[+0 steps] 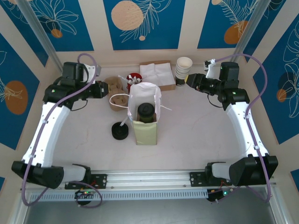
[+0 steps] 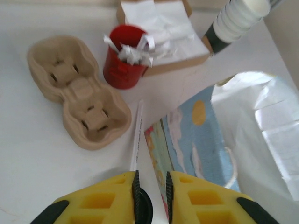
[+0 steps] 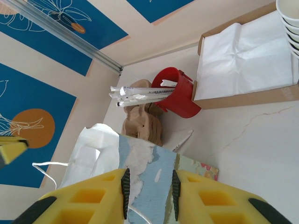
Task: Pack the takeout coffee
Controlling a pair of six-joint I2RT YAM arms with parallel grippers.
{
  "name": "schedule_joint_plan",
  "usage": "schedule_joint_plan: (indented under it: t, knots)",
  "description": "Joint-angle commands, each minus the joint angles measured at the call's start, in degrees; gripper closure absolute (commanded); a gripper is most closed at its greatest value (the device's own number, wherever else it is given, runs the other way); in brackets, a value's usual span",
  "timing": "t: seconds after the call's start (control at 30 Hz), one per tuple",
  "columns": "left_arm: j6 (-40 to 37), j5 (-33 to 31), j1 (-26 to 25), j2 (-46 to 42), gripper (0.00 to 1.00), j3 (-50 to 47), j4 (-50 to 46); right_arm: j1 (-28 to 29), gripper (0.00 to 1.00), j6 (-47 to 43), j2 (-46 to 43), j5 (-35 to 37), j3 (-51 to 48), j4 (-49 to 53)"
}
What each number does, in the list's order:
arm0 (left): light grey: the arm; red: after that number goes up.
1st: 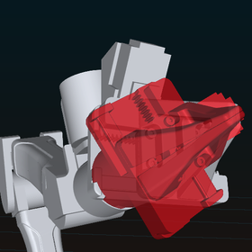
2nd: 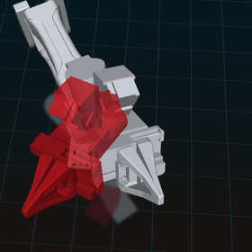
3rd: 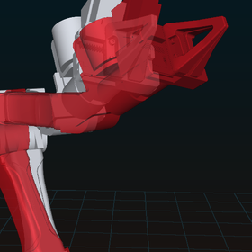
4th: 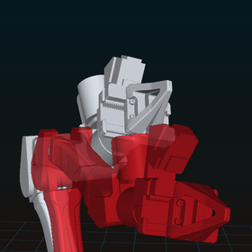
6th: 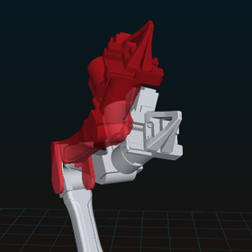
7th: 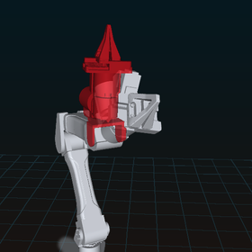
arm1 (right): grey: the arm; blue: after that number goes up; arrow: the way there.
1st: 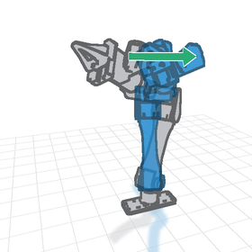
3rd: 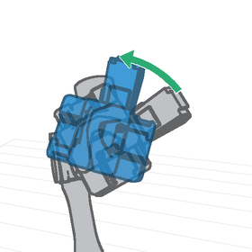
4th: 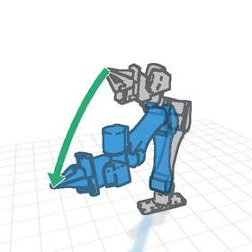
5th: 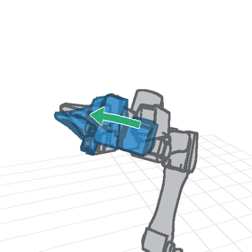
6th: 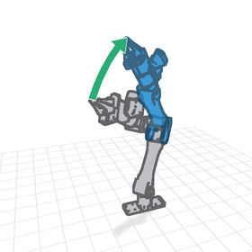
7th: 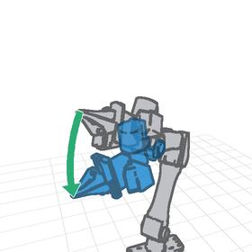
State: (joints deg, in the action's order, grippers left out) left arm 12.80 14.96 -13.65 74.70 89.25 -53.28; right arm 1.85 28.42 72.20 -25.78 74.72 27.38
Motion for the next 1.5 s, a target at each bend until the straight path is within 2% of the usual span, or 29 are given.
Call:
schedule_joint_plan:
  t: [0.0, 0.5, 1.03, 1.47]
  knots:
    - [0.0, 4.7, -0.8, 1.7, 0.75, -3.6, 5.0, -0.3, 0.68, -0.6, -1.5, -1.5, -0.5, -0.4]
    - [0.0, 6.2, -3.6, 8.8, 0.62, -18.7, 14.2, -0.7, 0.68, -1.1, -3.6, -1.0, -1.8, 0.7]
    - [-3.0, 2.2, -8.1, 15.7, 0.54, -21.8, 17.2, -1.0, 0.68, -1.6, -4.8, -1.0, -2.3, 1.4]
    - [-4.3, -2.7, -10.1, 20.7, 0.54, -23.2, 19.3, -1.3, 0.68, -1.5, -4.7, -1.2, -2.1, 1.4]
